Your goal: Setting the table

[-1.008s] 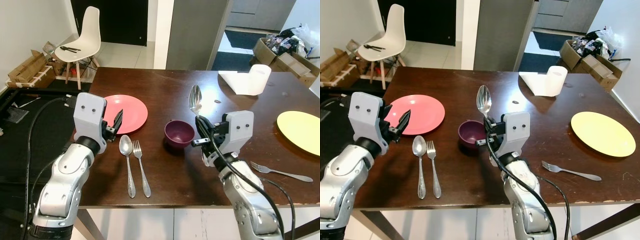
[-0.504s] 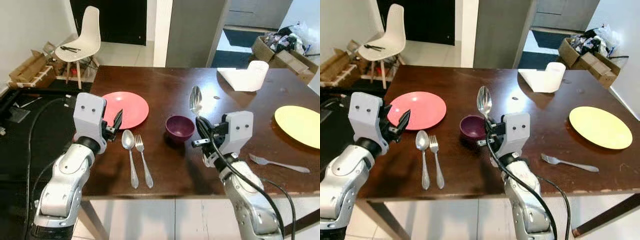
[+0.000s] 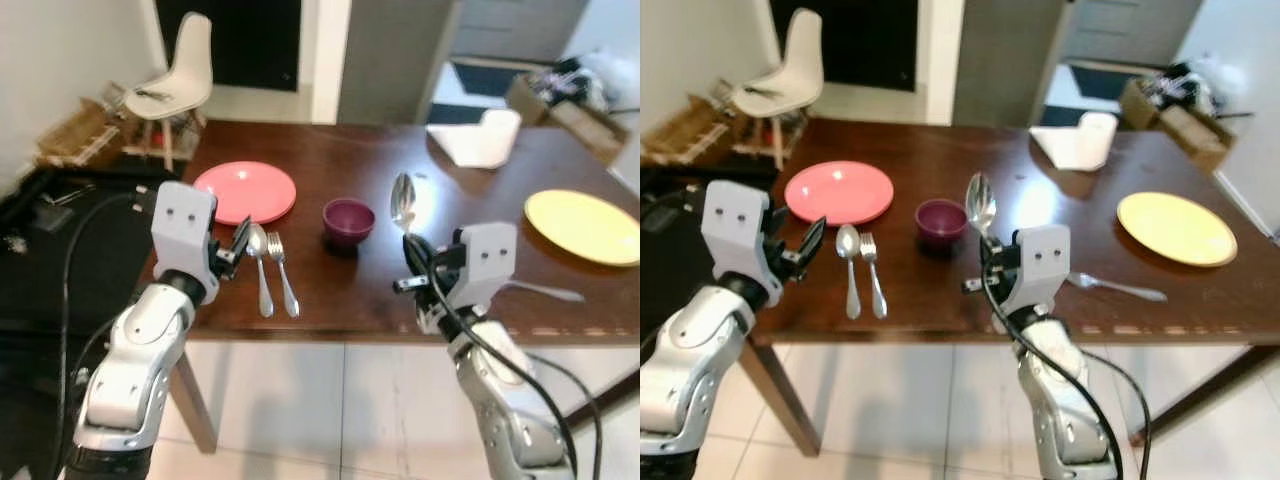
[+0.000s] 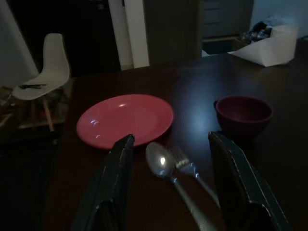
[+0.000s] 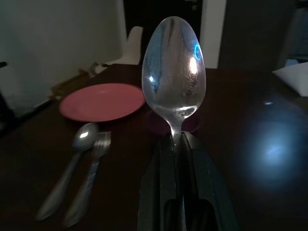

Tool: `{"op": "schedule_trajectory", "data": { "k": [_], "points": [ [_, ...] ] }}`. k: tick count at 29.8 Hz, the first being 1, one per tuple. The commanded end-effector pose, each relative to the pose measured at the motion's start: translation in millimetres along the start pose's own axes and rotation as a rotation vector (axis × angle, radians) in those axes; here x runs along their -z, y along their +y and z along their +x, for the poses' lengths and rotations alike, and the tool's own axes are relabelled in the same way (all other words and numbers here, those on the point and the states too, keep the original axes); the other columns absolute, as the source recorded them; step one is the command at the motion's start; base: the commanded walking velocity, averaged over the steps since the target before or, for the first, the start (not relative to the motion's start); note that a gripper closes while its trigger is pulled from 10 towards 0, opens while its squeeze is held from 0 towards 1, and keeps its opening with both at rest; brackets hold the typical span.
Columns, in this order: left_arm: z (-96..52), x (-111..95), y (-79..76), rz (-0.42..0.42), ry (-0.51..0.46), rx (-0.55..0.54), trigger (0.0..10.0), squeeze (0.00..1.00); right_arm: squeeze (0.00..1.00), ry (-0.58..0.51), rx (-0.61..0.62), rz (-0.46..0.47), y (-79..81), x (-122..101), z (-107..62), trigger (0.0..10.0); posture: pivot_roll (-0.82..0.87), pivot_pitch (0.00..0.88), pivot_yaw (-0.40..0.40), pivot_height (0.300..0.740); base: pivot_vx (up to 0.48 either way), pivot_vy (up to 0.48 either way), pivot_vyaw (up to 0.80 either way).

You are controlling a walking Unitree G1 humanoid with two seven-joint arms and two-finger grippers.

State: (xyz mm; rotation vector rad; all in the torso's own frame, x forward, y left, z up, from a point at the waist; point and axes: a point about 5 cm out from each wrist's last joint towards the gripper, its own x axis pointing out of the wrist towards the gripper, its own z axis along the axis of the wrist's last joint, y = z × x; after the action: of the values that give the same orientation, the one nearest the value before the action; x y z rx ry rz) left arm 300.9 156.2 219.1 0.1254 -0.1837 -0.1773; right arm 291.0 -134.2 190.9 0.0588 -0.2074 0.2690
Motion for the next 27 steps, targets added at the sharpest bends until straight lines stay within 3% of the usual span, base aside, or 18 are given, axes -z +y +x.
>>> {"op": "schedule_trajectory", "data": {
  "k": [1, 7, 27],
  "points": [
    [-0.8, 3.6, 1.0, -0.004, 0.011, -0.007, 10.0, 0.00, 0.00, 0.000, -0.006, -0.014, 1.0, -0.1, 0.9, 10.0, -0.03, 0.000, 0.037, 0.740, -0.285, 0.000, 0.00],
    [0.0, 3.3, 0.8, -0.005, 0.012, -0.008, 10.0, 0.00, 0.00, 0.008, 0.001, -0.006, 0.0, 1.3, 0.6, 10.0, -0.03, 0.000, 0.038, 0.740, -0.047, 0.000, 0.00],
    [1.6, 3.5, -3.8, -0.022, 0.015, 0.016, 10.0, 0.00, 0.00, 0.024, 0.018, 0.032, -1.7, 3.5, 1.2, 10.0, -0.03, 0.000, 0.041, 0.740, 0.000, 0.000, -0.80]
  ]
}}
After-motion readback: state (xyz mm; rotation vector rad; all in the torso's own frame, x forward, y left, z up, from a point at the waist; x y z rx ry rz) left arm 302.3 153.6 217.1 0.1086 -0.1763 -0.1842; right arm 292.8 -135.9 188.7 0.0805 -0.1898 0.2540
